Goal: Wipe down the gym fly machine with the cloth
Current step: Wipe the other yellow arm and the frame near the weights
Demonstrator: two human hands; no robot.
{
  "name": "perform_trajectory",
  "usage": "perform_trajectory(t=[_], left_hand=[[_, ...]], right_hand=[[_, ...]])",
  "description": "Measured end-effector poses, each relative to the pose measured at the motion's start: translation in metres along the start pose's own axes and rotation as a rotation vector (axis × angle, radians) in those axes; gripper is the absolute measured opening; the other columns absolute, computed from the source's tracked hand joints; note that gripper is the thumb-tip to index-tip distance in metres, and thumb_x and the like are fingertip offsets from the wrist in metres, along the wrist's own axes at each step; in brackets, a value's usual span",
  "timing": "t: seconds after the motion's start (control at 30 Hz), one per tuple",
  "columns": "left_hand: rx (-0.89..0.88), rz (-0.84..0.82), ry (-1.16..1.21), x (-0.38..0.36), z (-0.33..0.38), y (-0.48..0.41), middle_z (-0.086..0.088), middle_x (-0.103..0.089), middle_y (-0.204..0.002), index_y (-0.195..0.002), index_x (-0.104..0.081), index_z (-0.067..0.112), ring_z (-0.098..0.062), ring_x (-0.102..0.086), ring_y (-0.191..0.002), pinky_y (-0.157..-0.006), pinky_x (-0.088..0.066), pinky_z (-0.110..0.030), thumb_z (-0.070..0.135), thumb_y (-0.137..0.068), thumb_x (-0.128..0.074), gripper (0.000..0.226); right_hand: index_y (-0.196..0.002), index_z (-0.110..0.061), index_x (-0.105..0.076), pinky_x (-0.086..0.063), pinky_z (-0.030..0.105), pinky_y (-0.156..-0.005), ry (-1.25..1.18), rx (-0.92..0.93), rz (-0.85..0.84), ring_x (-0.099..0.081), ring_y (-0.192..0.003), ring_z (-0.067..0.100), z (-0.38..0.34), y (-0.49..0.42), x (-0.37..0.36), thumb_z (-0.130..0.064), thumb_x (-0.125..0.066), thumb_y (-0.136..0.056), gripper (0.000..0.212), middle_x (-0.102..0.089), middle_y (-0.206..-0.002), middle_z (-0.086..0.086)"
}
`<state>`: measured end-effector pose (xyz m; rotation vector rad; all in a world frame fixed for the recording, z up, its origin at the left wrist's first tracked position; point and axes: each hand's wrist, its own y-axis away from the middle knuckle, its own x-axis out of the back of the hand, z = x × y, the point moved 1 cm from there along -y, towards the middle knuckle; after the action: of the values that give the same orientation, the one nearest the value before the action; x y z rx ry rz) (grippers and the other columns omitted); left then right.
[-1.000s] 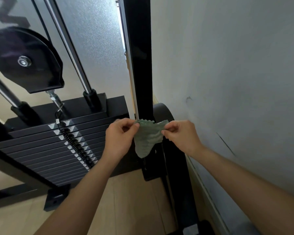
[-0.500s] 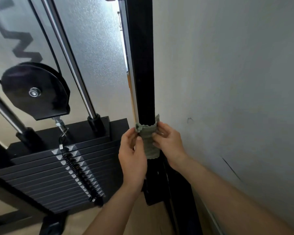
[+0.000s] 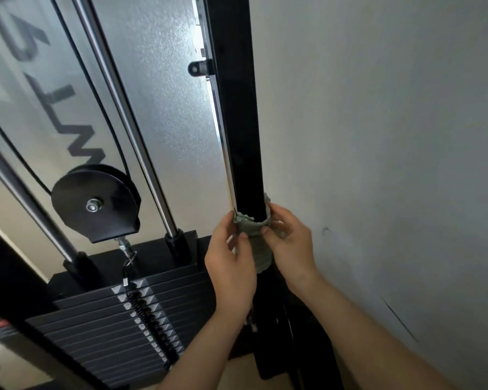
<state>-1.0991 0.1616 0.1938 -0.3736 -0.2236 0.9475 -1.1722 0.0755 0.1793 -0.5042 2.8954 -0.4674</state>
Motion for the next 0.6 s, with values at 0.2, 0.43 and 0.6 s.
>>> perform_trajectory(t=[0.2,0.43,0.6], left_hand=[[-0.118,0.078,-0.003,-0.005,0.041,-0.035,0.013,-0.069,-0.114,-0.128,-0.065,0.021,0.006,-0.064,-0.102,-0.078,-0.055,-0.013,0.007,-0.092,-0.07,0.039],[-0.187,0.092,0.021,0.001,0.085,-0.068,0.007,-0.073,-0.106,-0.123,-0.068,0.018,-0.003,-0.068,-0.099,-0.074,-0.057,-0.017,0.01,-0.094,-0.069,0.03],[-0.12,0.081,0.002,0.001,0.135,-0.085,0.009,-0.074,-0.104,-0.12,-0.068,0.023,-0.002,-0.069,-0.097,-0.074,-0.057,-0.016,0.012,-0.093,-0.071,0.029]], right_hand=[[-0.128,-0.039,-0.065,-0.055,0.038,-0.1,-0.02,0.104,-0.034,-0.067,-0.111,0.003,-0.046,-0.03,-0.004,-0.013,-0.07,-0.093,0.044,-0.071,-0.119,-0.018],[-0.131,-0.036,-0.064,-0.052,0.016,-0.094,-0.059,0.187,-0.063,-0.066,-0.112,0.001,-0.098,-0.061,-0.011,-0.011,-0.068,-0.094,0.045,-0.07,-0.12,-0.021],[-0.132,-0.029,-0.064,-0.056,0.033,-0.099,-0.066,0.101,-0.044,-0.067,-0.114,0.006,-0.142,-0.073,-0.018,-0.011,-0.07,-0.093,0.044,-0.071,-0.122,-0.014]])
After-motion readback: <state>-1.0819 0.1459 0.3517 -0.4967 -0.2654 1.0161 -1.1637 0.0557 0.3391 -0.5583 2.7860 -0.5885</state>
